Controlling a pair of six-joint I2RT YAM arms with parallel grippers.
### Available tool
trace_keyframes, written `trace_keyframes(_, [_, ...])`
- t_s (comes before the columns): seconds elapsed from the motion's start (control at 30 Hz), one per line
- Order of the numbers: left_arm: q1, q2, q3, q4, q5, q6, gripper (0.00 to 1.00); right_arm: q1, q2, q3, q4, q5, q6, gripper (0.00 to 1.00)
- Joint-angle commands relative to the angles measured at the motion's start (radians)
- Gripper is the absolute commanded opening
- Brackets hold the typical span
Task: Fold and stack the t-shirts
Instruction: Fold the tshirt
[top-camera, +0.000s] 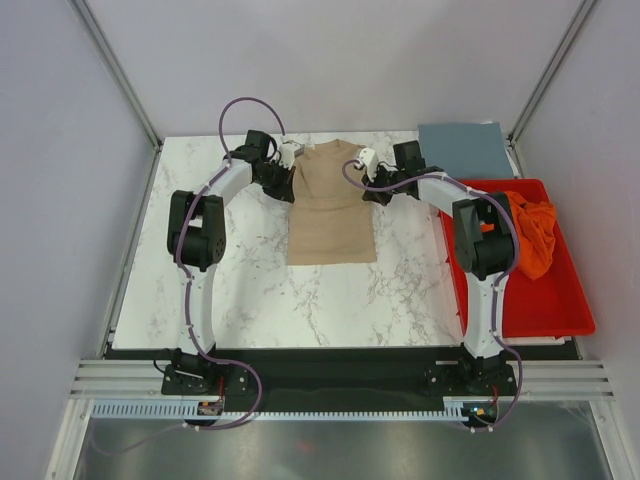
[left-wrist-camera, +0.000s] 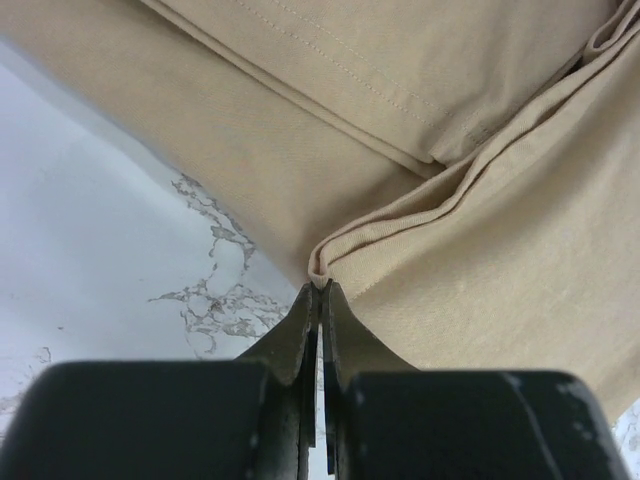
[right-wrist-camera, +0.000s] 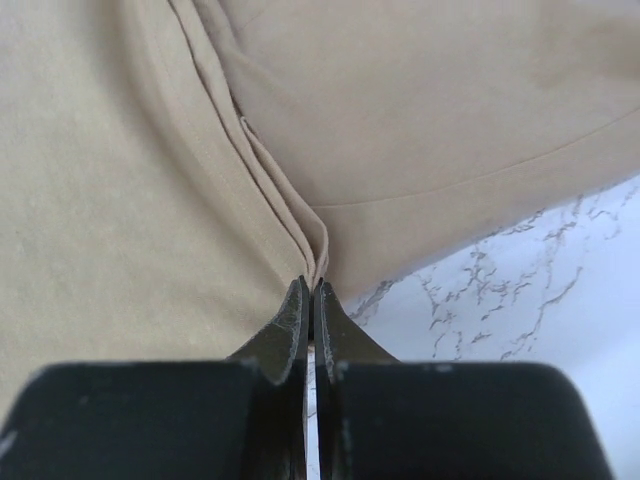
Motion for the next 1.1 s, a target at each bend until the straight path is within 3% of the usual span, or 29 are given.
trace_keyframes(0.0, [0.006,-0.051,0.036,0.007,-0.042,-0.032,0.02,-0.007,-0.055,-0.011,0.090,-0.021,0.024,0.00])
trace_keyframes(0.4, [0.014,0.002,0.094,0.007,-0.036,-0.092,0.02,-0.016,-0.025,-0.006,0.139,0.011,0.062,0.00])
trace_keyframes(0.43, [0.014,0.002,0.092,0.007,-0.036,-0.093,0.02,-0.016,-0.022,-0.005,0.143,0.017,0.073,0.02])
trace_keyframes(0.53, [0.014,0.006,0.096,0.007,-0.081,-0.109,0.11,-0.015,-0.008,0.013,0.160,0.069,0.116,0.22])
trace_keyframes(0.57, [0.014,0.002,0.096,0.005,-0.116,-0.118,0.23,-0.016,0.000,0.024,0.157,0.086,0.155,0.33])
trace_keyframes(0.63, [0.012,-0.018,0.091,0.005,-0.162,-0.133,0.37,-0.016,-0.005,0.059,0.175,0.172,0.264,0.43])
trace_keyframes(0.73, [0.014,-0.050,0.068,0.005,-0.232,-0.173,0.46,-0.016,-0.055,0.061,0.211,0.285,0.393,0.47])
trace_keyframes(0.83, [0.029,-0.129,0.017,0.005,-0.283,-0.260,0.49,-0.015,-0.136,0.038,0.203,0.375,0.539,0.50])
trace_keyframes(0.93, [0.034,-0.224,-0.067,0.009,-0.170,-0.347,0.48,-0.013,-0.204,0.041,0.113,0.396,0.697,0.52])
trace_keyframes(0.97, [0.032,-0.245,-0.094,0.012,-0.074,-0.369,0.48,-0.012,-0.221,0.026,0.075,0.410,0.758,0.52])
trace_keyframes(1.07, [0.021,-0.307,-0.211,0.031,0.031,-0.454,0.45,-0.008,-0.270,-0.035,0.004,0.346,0.909,0.48])
